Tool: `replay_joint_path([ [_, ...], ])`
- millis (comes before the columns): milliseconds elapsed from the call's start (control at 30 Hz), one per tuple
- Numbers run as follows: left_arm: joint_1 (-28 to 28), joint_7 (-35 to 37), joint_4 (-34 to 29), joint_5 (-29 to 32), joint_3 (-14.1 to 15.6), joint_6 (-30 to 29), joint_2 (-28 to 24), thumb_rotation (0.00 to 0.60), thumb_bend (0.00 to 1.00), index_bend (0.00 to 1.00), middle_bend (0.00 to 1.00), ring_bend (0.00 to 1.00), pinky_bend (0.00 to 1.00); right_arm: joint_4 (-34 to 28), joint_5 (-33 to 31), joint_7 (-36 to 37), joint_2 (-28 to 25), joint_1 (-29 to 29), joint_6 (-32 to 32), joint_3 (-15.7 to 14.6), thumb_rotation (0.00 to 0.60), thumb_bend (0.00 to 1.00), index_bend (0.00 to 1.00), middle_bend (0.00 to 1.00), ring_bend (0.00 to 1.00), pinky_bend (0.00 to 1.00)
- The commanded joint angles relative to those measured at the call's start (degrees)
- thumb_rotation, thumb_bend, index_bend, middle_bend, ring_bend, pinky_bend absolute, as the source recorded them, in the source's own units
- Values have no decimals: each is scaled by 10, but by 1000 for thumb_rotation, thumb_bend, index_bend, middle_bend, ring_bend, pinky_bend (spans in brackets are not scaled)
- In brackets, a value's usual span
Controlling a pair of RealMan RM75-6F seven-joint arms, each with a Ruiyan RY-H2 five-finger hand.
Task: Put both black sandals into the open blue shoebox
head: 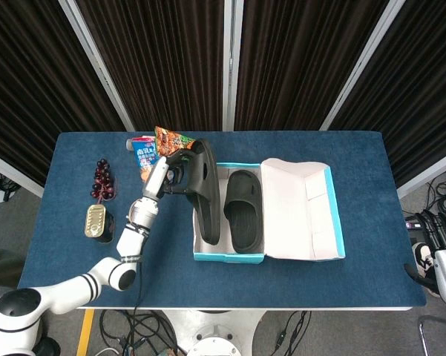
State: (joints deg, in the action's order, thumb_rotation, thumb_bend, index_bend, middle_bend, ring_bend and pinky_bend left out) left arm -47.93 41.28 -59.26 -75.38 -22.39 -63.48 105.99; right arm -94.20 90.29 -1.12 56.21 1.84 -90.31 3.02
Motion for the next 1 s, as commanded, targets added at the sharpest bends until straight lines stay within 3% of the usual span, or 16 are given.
replay_joint_path([
  [33, -7, 6, 54, -31, 21, -35, 34, 600, 0, 508, 506, 756, 798, 0, 1, -1, 1, 0, 0, 0, 600, 57, 0, 69, 0, 0],
  [400, -7, 28, 126, -46, 51, -36, 76, 600, 0, 508, 507, 756, 786, -4, 0, -5, 0, -3, -1, 0, 600, 56, 0, 69, 0, 0],
  [1000, -3, -40, 49, 41, 37, 100, 50, 600, 0, 480, 520, 798, 750, -4, -3, -4, 1, -2, 2, 2, 600, 56, 0, 69, 0, 0],
])
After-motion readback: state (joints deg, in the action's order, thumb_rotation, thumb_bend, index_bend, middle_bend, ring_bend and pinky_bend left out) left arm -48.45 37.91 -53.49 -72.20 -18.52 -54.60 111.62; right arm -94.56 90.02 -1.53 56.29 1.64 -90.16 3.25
